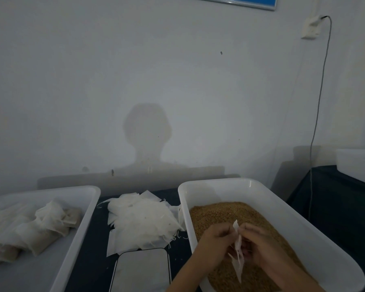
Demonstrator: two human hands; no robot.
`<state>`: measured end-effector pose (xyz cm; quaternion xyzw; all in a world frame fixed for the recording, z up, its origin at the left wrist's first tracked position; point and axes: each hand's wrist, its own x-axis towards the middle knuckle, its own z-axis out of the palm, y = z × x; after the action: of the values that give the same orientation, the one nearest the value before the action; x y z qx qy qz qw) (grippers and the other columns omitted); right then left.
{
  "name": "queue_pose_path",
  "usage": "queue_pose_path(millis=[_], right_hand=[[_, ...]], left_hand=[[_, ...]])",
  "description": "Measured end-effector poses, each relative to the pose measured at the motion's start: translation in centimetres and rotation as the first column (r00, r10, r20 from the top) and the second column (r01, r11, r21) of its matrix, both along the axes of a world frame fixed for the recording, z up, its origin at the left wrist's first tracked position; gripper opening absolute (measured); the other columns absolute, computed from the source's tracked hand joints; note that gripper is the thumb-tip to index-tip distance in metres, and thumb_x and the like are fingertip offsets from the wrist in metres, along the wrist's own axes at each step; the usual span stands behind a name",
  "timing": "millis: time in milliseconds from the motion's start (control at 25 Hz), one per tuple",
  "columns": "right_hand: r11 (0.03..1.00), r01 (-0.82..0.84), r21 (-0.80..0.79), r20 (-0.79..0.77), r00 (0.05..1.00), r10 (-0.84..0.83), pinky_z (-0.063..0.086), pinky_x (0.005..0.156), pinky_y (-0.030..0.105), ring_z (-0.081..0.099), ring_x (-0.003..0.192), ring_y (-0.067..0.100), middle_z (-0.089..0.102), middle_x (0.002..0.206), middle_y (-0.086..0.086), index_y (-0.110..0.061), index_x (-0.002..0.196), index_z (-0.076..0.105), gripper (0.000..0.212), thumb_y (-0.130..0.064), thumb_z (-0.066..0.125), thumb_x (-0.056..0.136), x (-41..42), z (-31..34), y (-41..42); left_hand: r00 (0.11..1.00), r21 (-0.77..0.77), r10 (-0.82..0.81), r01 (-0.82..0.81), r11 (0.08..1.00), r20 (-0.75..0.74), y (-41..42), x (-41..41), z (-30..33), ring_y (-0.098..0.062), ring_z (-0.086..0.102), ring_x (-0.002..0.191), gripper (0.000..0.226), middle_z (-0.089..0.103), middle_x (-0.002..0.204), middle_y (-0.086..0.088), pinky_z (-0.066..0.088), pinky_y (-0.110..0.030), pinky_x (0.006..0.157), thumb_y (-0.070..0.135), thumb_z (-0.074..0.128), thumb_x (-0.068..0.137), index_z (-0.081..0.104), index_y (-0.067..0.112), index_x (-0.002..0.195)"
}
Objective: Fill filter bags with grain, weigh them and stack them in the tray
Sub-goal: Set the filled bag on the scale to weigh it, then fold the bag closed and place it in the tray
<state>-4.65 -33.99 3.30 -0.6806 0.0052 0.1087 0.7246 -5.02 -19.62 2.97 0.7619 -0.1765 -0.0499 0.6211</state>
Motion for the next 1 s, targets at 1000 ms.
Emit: queue_pose_path(millis=[1000], right_hand=[[0.03, -0.122, -0.992, -0.106, 0.941, 0.322, 0.041, 0.064, 0.021, 0.054, 0.078, 0.01, 0.059, 0.089, -0.003, -0.018, 0.087, 0.06, 0.018, -0.035, 0.064, 0.087, 3.0, -0.4, -3.7]], left_hand=[[0.829, 0.331, 0.277, -0.468, 0.819, 0.486, -0.5, -0.5, -0.7, -0.003, 0.035, 0.068, 0.036, 0.037, 0.075, 0.011, 0.03, -0.012, 0.061, 0.013, 0.044, 0.098, 0.029, 0.027, 0.07]])
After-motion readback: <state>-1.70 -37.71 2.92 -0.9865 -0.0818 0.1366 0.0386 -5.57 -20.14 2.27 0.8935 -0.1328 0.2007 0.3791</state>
